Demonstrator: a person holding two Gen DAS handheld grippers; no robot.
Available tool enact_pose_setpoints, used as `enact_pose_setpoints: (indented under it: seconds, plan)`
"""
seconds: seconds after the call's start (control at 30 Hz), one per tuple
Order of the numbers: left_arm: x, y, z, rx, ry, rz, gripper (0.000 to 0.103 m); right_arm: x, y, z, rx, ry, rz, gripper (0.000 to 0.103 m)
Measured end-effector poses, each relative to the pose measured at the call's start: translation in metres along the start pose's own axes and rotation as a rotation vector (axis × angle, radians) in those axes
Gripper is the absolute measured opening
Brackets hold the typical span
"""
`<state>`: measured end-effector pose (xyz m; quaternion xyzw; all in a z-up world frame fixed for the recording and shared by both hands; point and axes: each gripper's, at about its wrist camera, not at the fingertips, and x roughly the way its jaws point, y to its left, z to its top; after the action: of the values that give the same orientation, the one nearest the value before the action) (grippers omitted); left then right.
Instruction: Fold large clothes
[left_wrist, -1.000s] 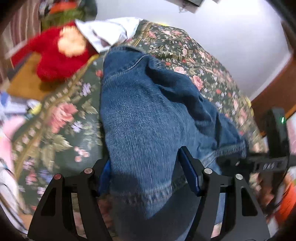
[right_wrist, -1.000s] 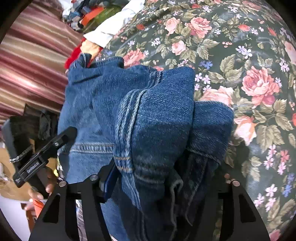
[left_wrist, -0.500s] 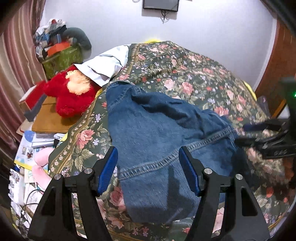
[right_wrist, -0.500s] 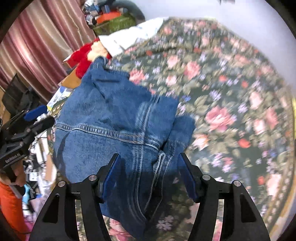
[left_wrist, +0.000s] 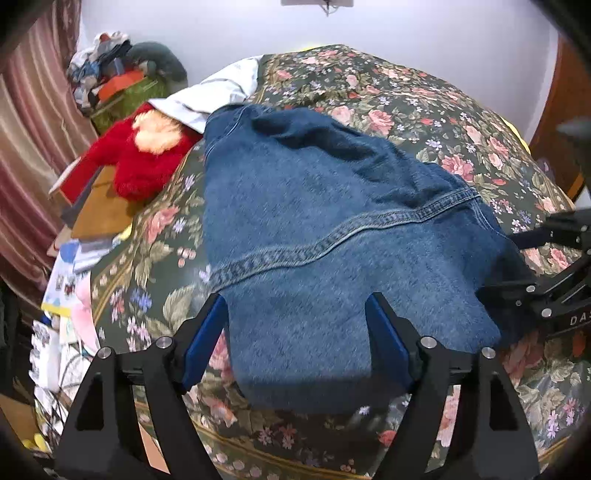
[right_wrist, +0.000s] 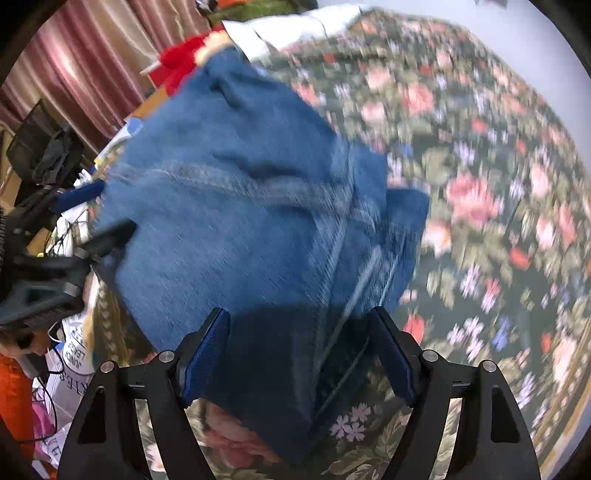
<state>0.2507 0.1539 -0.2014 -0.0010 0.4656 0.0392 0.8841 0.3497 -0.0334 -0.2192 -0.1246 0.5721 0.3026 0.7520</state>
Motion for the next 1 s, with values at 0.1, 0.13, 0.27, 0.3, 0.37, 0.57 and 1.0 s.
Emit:
enact_pose_setpoints:
  seconds: [0.1,0.13,0.27,0.3,0.37,0.57,1.0]
  plan:
    - [-0.005,0.004,-0.006,-0.021,0.006,0.007,0.078,-0.009,-0.010,-0.005,0.038,-0.002,0.019,0.077]
    - [-0.007,0.004,-0.007,-0.024,0.008,0.013,0.078,-0.015,-0.011,-0.007,0.041,-0.016,0.004,0.077]
    - [-0.025,0.002,-0.008,-0.025,-0.014,0.059,0.078,-0.047,-0.010,-0.013,0.038,-0.099,-0.031,0.077]
    - [-0.032,0.002,-0.007,-0.027,-0.031,0.066,0.078,-0.058,-0.008,-0.015,0.039,-0.129,-0.033,0.077]
    - [-0.050,0.002,-0.005,-0.039,-0.071,0.067,0.078,-0.083,-0.003,-0.019,0.038,-0.201,-0.032,0.077]
    - [-0.128,-0.009,0.008,-0.051,-0.269,0.057,0.078,-0.172,0.023,-0.035,0.013,-0.484,-0.060,0.077]
    - [-0.295,-0.050,-0.011,-0.063,-0.712,-0.011,0.078,-0.321,0.086,-0.116,0.041,-1.001,-0.034,0.077]
